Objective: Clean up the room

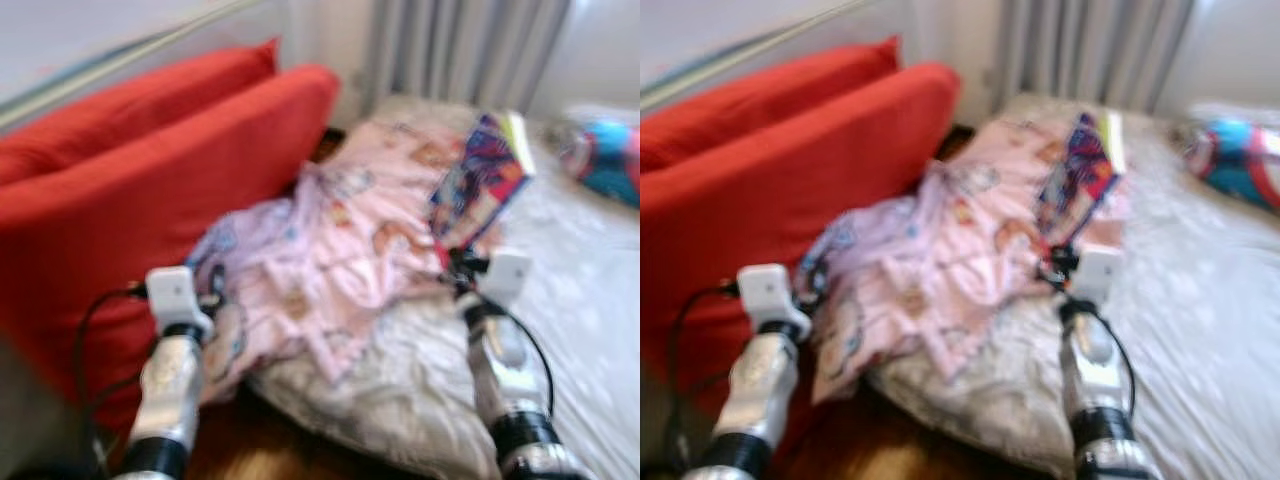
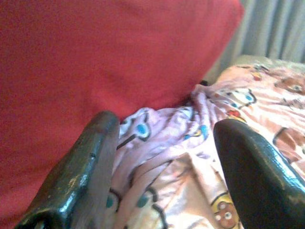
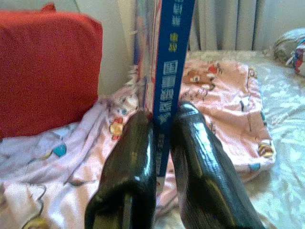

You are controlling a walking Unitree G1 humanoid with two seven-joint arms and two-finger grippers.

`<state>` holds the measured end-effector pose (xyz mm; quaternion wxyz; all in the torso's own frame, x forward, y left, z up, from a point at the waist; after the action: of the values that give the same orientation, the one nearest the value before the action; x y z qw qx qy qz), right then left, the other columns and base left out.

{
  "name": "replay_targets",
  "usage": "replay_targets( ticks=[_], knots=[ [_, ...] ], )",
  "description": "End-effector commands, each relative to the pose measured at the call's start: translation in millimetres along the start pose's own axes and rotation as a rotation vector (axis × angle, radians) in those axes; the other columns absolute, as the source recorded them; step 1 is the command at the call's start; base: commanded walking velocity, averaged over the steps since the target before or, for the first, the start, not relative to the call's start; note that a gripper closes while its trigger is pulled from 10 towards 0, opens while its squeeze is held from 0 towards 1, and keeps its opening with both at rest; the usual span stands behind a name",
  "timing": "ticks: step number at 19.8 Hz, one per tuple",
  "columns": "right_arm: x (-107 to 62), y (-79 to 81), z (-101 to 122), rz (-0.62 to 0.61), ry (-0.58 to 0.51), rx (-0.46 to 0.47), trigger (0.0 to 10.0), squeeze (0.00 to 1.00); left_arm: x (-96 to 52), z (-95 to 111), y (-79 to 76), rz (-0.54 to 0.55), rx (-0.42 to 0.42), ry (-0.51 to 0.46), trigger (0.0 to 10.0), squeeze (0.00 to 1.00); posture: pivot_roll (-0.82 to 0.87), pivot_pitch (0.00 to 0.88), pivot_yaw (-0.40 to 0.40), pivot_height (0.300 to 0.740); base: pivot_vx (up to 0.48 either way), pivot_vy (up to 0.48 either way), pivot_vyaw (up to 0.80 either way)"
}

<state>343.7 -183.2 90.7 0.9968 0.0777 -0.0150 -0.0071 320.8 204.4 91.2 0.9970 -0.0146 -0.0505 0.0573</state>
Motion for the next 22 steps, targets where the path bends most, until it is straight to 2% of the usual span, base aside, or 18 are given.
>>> replay_targets(
  ticks=[1,13,15,17,22],
  knots=[
    [-0.5,-7.1,5.9,-0.018,-0.024,-0.010,10.0,0.00,0.9,4.2,-9.0,-0.031,-0.017,-0.019,10.0,0.00,-0.01,0.037,0.013,0.740,0.000,0.000,-0.74],
    [-3.6,-4.2,1.5,-0.007,-0.002,-0.004,10.0,0.00,-1.8,3.6,-13.0,-0.038,-0.022,-0.013,10.0,0.00,-0.01,0.054,0.009,0.740,0.000,0.000,-0.75],
    [-5.4,-0.8,-2.5,0.012,0.011,-0.023,10.0,0.00,-3.6,0.5,-15.9,-0.046,-0.013,0.000,10.0,0.00,-0.01,0.050,0.009,0.740,0.000,0.000,0.00],
    [-5.9,0.3,-5.5,0.014,0.029,-0.050,10.0,0.00,-3.8,1.2,-18.1,-0.055,-0.012,-0.004,10.0,0.00,-0.01,0.044,0.008,0.740,0.000,-0.381,0.00],
    [-5.1,-1.3,-3.7,0.012,0.027,-0.049,10.0,0.00,-3.5,0.7,-17.3,-0.056,-0.015,0.000,10.0,0.00,-0.02,0.029,0.009,0.740,0.000,-0.415,0.00]
  ],
)
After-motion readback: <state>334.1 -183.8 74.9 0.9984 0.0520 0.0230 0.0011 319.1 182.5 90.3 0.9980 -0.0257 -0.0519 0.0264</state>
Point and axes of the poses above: a point about 5 cm out from each wrist's last joint towards the gripper, its own x axis pointing out of the wrist towards the gripper, its own z axis along the axis of the wrist's last joint, y = z × x, the point moved 1 cm from there along x, pointing out of the wrist towards the gripper, and after that the axes turned 1 degree about -x, right-handed, at the moved point
